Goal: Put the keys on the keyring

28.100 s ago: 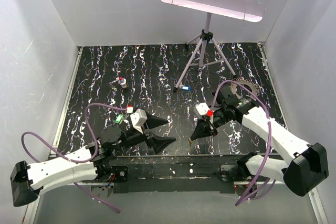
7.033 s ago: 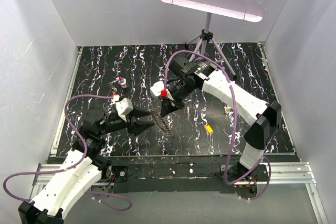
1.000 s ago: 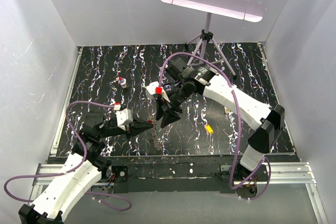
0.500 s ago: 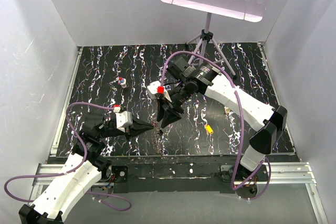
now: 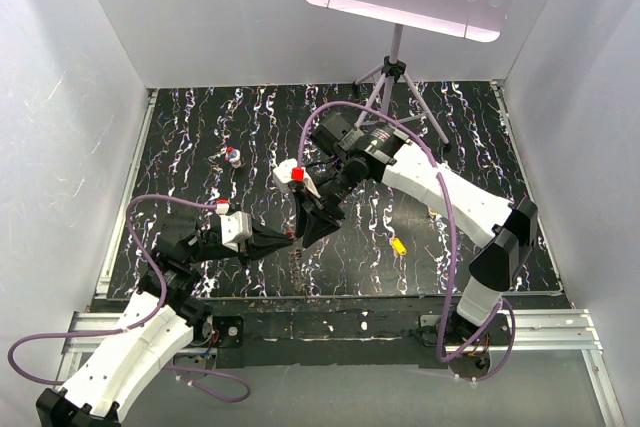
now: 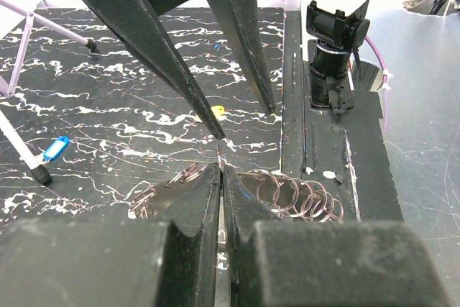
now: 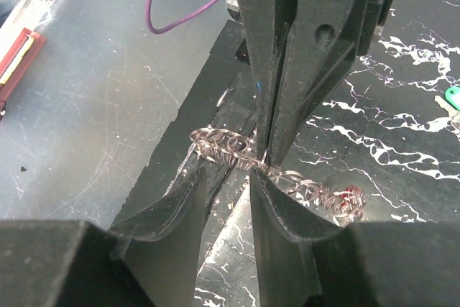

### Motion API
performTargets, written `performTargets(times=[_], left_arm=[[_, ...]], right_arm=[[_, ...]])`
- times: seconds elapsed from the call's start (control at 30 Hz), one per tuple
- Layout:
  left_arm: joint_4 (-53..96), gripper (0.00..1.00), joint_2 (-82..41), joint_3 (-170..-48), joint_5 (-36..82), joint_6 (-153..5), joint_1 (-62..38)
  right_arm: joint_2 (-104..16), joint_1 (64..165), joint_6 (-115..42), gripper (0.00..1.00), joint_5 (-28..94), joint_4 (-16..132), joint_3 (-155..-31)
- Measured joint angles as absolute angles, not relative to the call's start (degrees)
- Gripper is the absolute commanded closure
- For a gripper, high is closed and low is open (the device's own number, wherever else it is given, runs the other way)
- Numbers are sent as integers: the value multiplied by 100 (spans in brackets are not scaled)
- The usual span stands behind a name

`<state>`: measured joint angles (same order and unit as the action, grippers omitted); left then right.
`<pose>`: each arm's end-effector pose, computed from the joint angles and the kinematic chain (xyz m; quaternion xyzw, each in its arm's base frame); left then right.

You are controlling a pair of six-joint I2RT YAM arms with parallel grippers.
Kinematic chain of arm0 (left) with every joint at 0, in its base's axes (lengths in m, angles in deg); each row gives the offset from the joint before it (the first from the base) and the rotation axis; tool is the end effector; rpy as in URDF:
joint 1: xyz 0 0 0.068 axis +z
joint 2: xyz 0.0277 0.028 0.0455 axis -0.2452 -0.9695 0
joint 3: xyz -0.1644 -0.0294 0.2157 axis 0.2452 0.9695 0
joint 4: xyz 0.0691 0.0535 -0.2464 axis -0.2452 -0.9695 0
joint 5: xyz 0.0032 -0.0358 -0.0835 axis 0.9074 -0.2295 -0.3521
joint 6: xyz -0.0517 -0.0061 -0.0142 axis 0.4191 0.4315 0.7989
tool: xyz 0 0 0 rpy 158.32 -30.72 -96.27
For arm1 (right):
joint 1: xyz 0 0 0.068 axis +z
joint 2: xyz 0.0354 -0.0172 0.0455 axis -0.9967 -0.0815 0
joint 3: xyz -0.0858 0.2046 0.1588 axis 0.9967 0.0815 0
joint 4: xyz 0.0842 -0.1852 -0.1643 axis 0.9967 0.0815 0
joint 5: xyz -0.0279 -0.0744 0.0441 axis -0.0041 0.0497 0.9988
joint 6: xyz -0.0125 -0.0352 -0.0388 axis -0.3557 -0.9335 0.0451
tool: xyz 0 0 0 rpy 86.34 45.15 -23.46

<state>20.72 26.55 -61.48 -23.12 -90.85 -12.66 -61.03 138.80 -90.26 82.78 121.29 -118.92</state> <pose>0.1030 -0.0847 0.2807 0.4807 0.5276 -0.4413 0.5439 0.1805 0.2939 0.3686 -0.7292 0.4512 0.4759 0.1955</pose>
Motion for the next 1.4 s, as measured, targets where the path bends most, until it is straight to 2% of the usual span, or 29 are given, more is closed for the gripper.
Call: performTargets(times=[0.27, 0.47, 1.1, 1.4], left_arm=[[2072, 100, 2657, -6148, -2314, -9089, -1266], [2075, 100, 2698, -6141, -2366, -9100, -1266], [2075, 100, 2775, -6132, -2458, -9165, -1264], [2075, 100, 2775, -6132, -2478, -9161, -1264]], right_arm=[[-6103, 14002, -9201, 66, 8385, 12227, -11892], [-6103, 14022, -9146, 61, 8331, 12227, -11892], [-6090, 13860, -8698, 56, 8031, 12035, -11966], [-6090, 13928, -8680, 61, 8075, 12013, -11966]])
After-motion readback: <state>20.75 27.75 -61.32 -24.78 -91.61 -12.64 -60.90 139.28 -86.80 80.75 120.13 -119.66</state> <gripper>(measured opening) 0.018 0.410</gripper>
